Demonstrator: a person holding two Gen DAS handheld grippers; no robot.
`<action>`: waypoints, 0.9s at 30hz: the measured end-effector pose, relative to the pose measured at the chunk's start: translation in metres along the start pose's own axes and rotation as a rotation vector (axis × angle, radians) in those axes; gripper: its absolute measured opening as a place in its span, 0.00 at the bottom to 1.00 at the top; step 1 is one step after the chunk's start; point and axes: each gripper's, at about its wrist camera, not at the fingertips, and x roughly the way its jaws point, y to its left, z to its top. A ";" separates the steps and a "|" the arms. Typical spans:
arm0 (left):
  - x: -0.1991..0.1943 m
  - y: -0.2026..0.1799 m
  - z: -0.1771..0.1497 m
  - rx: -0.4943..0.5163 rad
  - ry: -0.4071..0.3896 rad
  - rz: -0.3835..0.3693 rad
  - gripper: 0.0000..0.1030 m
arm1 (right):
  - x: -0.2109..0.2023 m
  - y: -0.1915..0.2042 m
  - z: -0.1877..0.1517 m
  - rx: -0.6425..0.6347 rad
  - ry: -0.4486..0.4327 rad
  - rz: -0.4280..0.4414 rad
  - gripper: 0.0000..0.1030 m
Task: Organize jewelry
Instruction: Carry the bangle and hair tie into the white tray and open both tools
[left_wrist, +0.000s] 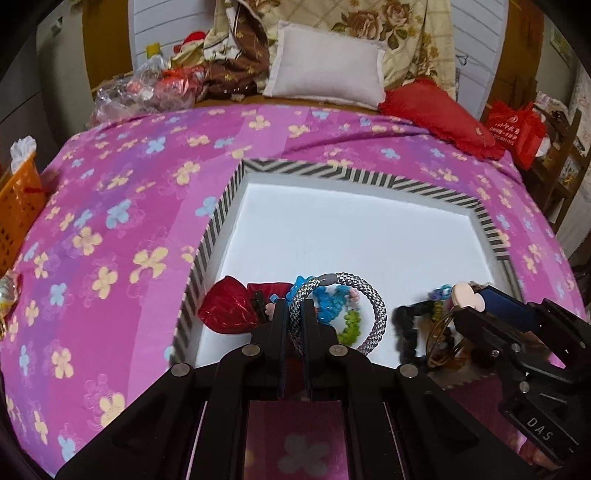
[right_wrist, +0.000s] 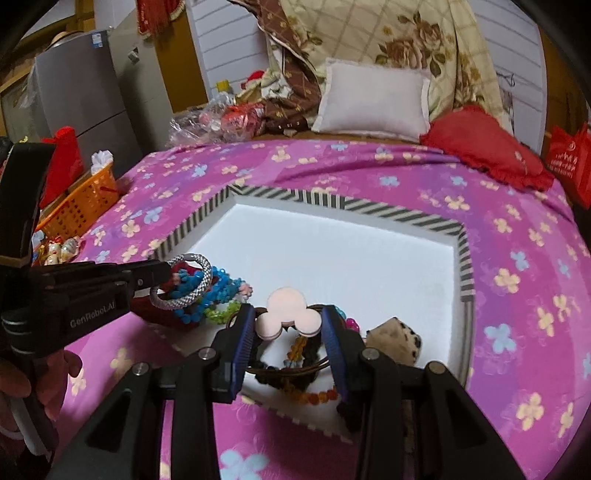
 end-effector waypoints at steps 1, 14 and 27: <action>0.003 -0.001 -0.001 0.002 0.005 0.003 0.00 | 0.005 -0.001 -0.001 0.000 0.008 -0.003 0.37; 0.022 -0.004 -0.006 0.024 0.010 0.042 0.00 | 0.034 -0.006 -0.011 -0.004 0.076 -0.064 0.38; -0.024 0.002 -0.016 -0.005 -0.084 0.067 0.21 | -0.031 0.006 -0.016 0.039 -0.032 -0.075 0.66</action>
